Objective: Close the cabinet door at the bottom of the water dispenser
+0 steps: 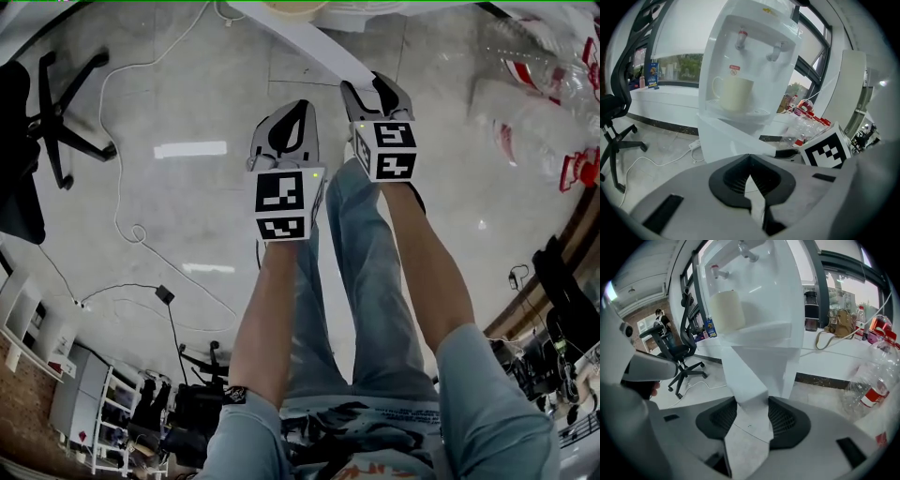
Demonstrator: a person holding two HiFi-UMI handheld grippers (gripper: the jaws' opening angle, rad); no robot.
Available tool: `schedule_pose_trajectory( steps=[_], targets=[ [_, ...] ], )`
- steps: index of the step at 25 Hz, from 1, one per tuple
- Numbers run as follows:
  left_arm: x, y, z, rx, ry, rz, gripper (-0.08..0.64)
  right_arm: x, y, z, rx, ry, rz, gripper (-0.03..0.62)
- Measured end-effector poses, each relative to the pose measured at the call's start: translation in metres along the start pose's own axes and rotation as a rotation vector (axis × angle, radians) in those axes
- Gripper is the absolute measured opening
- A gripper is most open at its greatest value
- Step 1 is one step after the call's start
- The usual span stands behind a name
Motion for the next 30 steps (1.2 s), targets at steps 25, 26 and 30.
schedule_pose_trajectory(
  steps=[25,26,30],
  targets=[
    [-0.026,-0.032,0.048,-0.013,-0.028,0.016,0.020,-0.063,-0.085,0.029,0.015,-0.054,-0.055,0.175],
    [-0.028,-0.033,0.049,-0.018,-0.031,0.023,0.020,-0.064,-0.087,0.030,0.015,-0.057,-0.055,0.175],
    [-0.031,-0.036,0.054,-0.022,-0.035,0.029,0.020,-0.070,-0.092,0.034,0.013,-0.066,-0.045,0.169]
  ],
)
Point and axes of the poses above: the fingertips, and each gripper's own axes: z forward along the fingers, y to its left, x out of its underside, the point moved 1 cm from there along -z, backward along the fingers, and after that the axes turned 7 degrees about z, right-handed, at the moved point
